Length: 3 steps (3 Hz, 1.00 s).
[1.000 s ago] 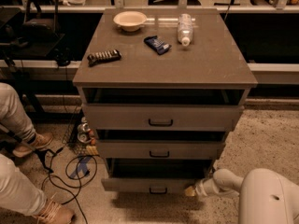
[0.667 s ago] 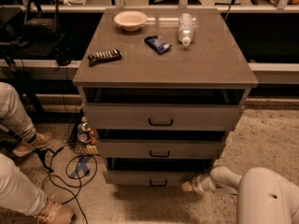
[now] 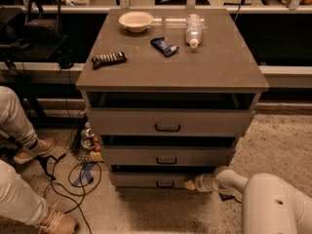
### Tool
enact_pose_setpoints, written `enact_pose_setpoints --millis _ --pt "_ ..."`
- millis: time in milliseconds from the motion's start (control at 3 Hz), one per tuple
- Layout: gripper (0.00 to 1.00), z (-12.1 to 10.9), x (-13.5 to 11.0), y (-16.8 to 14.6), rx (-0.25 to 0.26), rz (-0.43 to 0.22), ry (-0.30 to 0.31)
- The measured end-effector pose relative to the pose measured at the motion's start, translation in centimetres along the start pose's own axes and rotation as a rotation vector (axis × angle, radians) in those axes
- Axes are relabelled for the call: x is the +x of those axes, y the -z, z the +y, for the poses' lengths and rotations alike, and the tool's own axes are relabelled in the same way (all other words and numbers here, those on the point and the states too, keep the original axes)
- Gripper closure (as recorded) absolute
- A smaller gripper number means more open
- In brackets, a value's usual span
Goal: Close bottom drawer
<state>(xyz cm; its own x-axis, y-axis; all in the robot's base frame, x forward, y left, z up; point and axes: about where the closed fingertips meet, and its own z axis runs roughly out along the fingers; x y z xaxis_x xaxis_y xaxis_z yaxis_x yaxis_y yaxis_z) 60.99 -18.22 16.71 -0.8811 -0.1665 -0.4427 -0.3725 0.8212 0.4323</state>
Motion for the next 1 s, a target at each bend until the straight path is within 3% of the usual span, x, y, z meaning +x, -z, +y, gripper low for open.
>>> enact_pose_setpoints --millis 333,667,1000 --pt "1.0 0.9 -1.2 0.7 0.007 -0.023 0.029" --pt "1.0 1.1 3.3 3.5 -0.005 0.01 -0.006" --pt "1.0 1.9 6.8 6.8 -0.068 0.015 -0.023"
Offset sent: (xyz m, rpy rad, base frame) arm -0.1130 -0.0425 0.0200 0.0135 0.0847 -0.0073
